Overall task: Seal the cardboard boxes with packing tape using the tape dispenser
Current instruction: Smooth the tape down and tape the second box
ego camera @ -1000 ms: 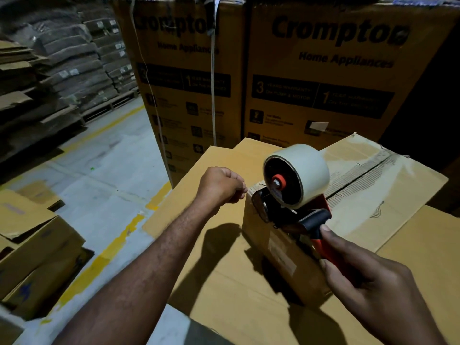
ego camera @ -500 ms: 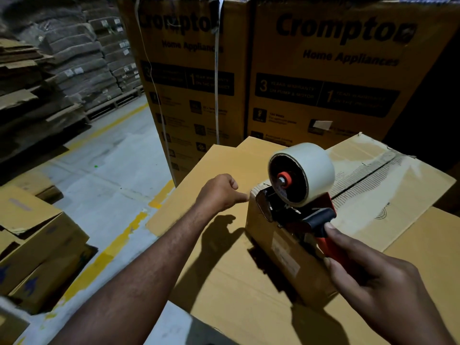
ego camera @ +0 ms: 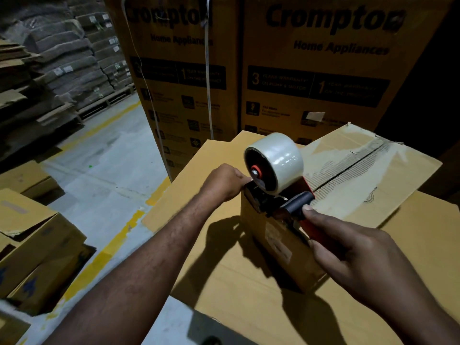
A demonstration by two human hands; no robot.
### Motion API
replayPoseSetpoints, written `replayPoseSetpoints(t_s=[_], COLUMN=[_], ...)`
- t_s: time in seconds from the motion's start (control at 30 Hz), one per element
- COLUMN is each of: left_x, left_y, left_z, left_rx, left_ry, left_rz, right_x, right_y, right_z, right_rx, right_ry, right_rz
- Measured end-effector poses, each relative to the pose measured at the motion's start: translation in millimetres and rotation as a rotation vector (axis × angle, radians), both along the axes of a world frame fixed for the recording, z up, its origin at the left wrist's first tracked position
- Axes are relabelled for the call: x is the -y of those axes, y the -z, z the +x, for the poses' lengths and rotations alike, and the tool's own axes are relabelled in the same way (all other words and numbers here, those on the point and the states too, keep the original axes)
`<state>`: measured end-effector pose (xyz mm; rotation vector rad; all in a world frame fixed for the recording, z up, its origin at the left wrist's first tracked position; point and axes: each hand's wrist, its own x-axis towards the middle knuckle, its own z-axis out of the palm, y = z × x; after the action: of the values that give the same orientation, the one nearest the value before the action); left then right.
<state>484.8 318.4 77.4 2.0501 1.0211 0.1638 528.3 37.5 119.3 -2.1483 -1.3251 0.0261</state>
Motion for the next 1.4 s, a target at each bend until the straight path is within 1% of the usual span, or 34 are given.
replayPoseSetpoints(t_s=[0.17,0.3,0.37,0.57,0.63,0.67,0.7,0.77,0.8,0.83,0.87,0.93,0.97,1.03,1.1,1.2,1.27,1.3,1.33,1.37,1.4], left_x=[5,5,4,5,9,13,20,40,53,65,74,83,84,75,62,36,20,14,6,-1,-7], left_y=[-5,-3,0,6,12,15,20,32,39,43,48,55,54,49,39,31,18,10,2,-8,-15], left_z=[1,-7,-7,2,1,-1,-4,-13,-18,-23,-25,-24,-20,-11,0,20,33,38,43,46,51], left_rx=[-0.011,0.019,0.083,0.147,0.211,0.282,0.378,0.579,0.637,0.653,0.648,0.676,0.705,0.733,0.685,0.558,0.405,0.303,0.205,0.14,0.132], left_ry=[-0.027,-0.05,-0.097,-0.116,-0.149,-0.194,-0.262,-0.462,-0.535,-0.565,-0.545,-0.43,-0.379,-0.304,-0.26,-0.296,-0.268,-0.243,-0.22,-0.192,-0.127], left_rz=[-0.015,-0.111,-0.148,-0.194,-0.208,-0.252,-0.341,-0.59,-0.694,-0.77,-0.84,-0.956,-0.978,-0.944,-0.87,-0.783,-0.698,-0.57,-0.355,-0.095,0.123], right_x=[-4,6,18,38,38,38,38,40,40,40,39,34,31,24,11,-13,-27,-31,-33,-33,-33], right_y=[-17,-25,-32,-44,-43,-41,-40,-38,-37,-35,-33,-30,-30,-29,-26,-19,-22,-24,-26,-29,-31], right_z=[-6,-9,-12,-17,-20,-20,-20,-18,-17,-17,-17,-19,-19,-19,-18,-10,-5,-3,-1,0,1], right_rx=[0.141,0.127,0.107,0.097,0.099,0.101,0.097,0.074,0.066,0.055,0.041,0.026,0.018,-0.023,-0.05,-0.061,-0.077,-0.085,-0.096,-0.109,-0.117], right_ry=[-0.025,-0.031,-0.018,0.023,0.04,0.048,0.06,0.084,0.09,0.088,0.082,0.083,0.091,0.11,0.133,0.194,0.238,0.245,0.245,0.241,0.238], right_rz=[-0.11,-0.197,-0.204,-0.246,-0.255,-0.255,-0.255,-0.235,-0.214,-0.193,-0.176,-0.15,-0.142,-0.139,-0.157,-0.155,-0.185,-0.203,-0.217,-0.228,-0.24])
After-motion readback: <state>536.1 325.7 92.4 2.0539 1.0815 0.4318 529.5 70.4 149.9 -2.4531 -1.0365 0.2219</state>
